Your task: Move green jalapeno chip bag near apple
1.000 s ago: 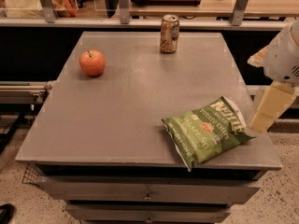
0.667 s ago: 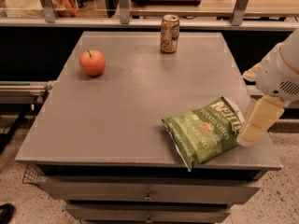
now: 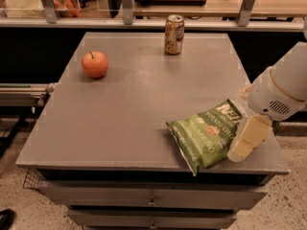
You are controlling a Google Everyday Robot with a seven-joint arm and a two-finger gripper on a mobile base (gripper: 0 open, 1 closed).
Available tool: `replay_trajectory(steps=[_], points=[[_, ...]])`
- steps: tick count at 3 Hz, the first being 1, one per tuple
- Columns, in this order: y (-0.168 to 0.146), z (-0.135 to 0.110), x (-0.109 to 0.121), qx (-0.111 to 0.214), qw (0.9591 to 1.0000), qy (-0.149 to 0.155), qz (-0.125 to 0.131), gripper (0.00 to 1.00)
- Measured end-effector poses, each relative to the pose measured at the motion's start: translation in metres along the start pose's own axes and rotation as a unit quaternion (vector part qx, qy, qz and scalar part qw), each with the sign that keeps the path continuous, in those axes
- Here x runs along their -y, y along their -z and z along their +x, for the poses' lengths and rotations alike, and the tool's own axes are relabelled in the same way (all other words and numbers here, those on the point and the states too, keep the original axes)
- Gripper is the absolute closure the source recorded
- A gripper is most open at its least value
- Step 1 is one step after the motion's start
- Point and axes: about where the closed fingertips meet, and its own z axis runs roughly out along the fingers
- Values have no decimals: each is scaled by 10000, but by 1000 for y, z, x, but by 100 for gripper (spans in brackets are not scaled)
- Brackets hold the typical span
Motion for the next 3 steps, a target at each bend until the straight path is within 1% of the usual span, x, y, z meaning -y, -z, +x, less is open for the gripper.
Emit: replay_trajectory(steps=[1,2,3], points=[[-13,1,-3,141,9996,-155,-176,16],[-13,0,2,228,9992,-243,-208,47],[-2,-6,14,254,9994,-202,-100,70]])
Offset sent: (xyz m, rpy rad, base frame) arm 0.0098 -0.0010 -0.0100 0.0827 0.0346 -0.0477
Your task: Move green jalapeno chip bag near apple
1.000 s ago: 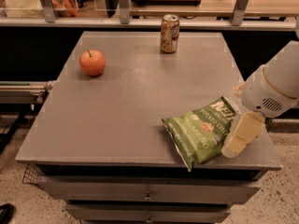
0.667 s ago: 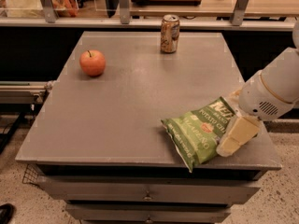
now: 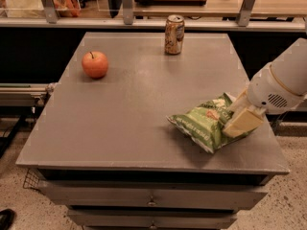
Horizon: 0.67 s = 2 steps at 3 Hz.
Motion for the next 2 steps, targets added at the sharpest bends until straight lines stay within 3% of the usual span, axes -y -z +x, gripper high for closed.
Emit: replay_trajectory(steps=[1,2], points=[[18,-12,16,42,9997,70,218,93],[61,-29,43,143,9972,175,709,100]])
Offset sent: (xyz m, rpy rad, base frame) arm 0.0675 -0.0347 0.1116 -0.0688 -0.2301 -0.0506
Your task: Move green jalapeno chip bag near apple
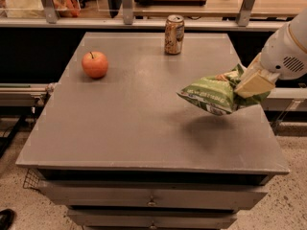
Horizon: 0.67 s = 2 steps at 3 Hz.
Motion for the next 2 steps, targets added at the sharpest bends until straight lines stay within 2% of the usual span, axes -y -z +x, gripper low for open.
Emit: replay_trajectory(steps=[1,2], points=[[0,0,0,0,10000,0,0,100],[-10,-18,-8,275,9996,13,-27,100]])
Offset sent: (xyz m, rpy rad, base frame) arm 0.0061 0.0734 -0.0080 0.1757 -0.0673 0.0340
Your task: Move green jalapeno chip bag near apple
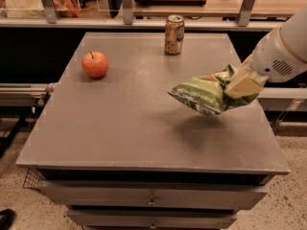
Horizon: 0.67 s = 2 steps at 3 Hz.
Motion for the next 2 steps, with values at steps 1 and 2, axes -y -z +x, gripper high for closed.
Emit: replay_trajectory(steps=[1,2], points=[[-27,-41,-4,371,9993,18,-10,100],[-53,-85,-7,677,9974,215,-80,100]])
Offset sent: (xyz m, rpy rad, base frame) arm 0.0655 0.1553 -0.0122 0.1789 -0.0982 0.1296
